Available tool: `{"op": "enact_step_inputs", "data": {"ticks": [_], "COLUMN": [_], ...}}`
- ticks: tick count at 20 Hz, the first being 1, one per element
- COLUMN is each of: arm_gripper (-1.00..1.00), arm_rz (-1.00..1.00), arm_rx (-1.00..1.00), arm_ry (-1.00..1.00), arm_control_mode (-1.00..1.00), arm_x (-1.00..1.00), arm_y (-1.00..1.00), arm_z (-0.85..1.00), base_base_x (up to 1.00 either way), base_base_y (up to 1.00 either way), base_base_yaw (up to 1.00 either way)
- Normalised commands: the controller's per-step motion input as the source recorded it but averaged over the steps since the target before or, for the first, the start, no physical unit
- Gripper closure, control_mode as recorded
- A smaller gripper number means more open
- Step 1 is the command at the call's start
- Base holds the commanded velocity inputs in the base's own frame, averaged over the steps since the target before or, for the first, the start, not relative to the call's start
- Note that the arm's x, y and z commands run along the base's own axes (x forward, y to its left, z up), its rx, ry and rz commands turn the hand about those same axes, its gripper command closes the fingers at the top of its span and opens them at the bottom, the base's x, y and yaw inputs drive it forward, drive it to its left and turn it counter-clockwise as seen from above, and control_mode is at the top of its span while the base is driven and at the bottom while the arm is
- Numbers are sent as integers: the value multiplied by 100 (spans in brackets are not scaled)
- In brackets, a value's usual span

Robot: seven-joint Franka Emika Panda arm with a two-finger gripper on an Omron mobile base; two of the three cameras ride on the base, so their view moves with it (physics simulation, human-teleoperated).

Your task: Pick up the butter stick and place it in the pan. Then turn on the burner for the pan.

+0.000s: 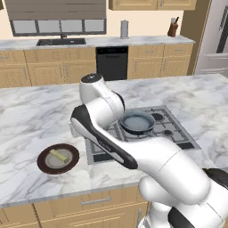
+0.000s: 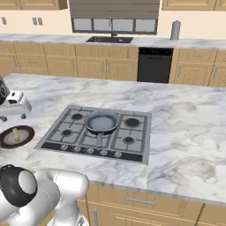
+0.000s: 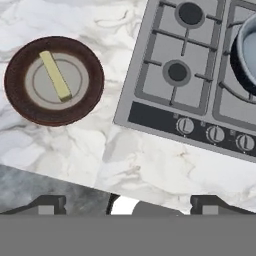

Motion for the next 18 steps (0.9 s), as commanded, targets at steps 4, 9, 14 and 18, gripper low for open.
{"op": "enact_step_inputs", "data": {"ticks": [4,9,14,18], "arm_gripper": [-100,-100,-100,-100], "arm_rz": [8,7,7,8], "arm_rx": [0,0,0,-4], "arm_ry": [0,7,14,8], "arm_control_mode": [-100,-100,-100,-100], "arm_x": [-19,3,17,5], "arm_y": [48,28,20,24], "arm_z": [-58,-29,-37,-45], "base_base_x": [0,0,0,0], "base_base_y": [0,0,0,0], "base_base_yaw": [0,0,0,0]}}
